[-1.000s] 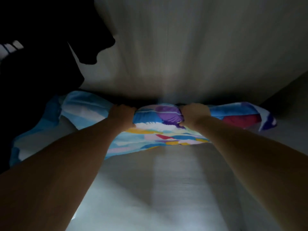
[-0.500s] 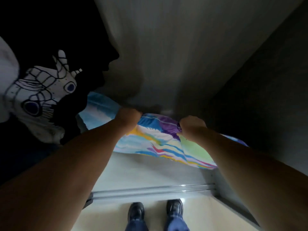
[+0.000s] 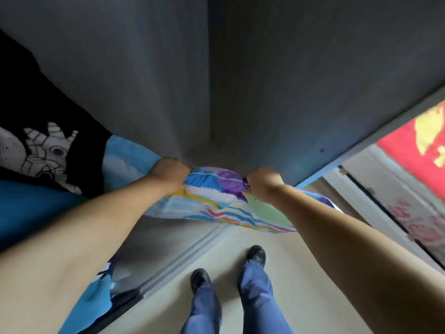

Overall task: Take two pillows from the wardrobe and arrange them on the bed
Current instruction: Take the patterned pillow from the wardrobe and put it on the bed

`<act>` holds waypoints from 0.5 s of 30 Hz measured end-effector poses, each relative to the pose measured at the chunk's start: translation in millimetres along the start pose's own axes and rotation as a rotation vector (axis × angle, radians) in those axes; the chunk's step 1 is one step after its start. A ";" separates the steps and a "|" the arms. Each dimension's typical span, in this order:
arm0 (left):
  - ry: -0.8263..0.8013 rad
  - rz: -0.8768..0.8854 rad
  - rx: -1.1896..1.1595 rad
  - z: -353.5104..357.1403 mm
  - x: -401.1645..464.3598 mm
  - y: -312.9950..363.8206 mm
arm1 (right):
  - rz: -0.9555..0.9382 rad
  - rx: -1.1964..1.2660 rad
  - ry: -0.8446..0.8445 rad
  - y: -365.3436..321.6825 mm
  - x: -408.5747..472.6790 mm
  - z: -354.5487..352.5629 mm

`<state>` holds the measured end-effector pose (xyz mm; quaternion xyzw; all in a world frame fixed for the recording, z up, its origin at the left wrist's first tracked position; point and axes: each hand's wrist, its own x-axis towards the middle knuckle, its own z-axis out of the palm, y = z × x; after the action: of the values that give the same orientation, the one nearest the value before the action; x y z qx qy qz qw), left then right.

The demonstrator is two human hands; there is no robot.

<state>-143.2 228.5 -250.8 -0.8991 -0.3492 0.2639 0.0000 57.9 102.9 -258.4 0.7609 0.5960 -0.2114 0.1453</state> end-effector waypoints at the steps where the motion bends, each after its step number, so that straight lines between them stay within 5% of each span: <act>1: -0.013 0.035 0.047 -10.0 -3.6 19.6 | 0.034 0.016 -0.011 15.1 -18.9 2.1; 8: 0.033 0.336 0.093 -63.4 -24.0 191.0 | 0.233 -0.007 -0.063 150.1 -151.7 20.8; 15: 0.088 0.449 0.130 -114.1 -26.9 382.8 | 0.350 -0.104 -0.069 305.2 -270.0 53.8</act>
<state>134.6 -56.9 -210.4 -0.9630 -0.1222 0.2398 0.0143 291.5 -226.3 -180.9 0.8367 0.4595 -0.1778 0.2393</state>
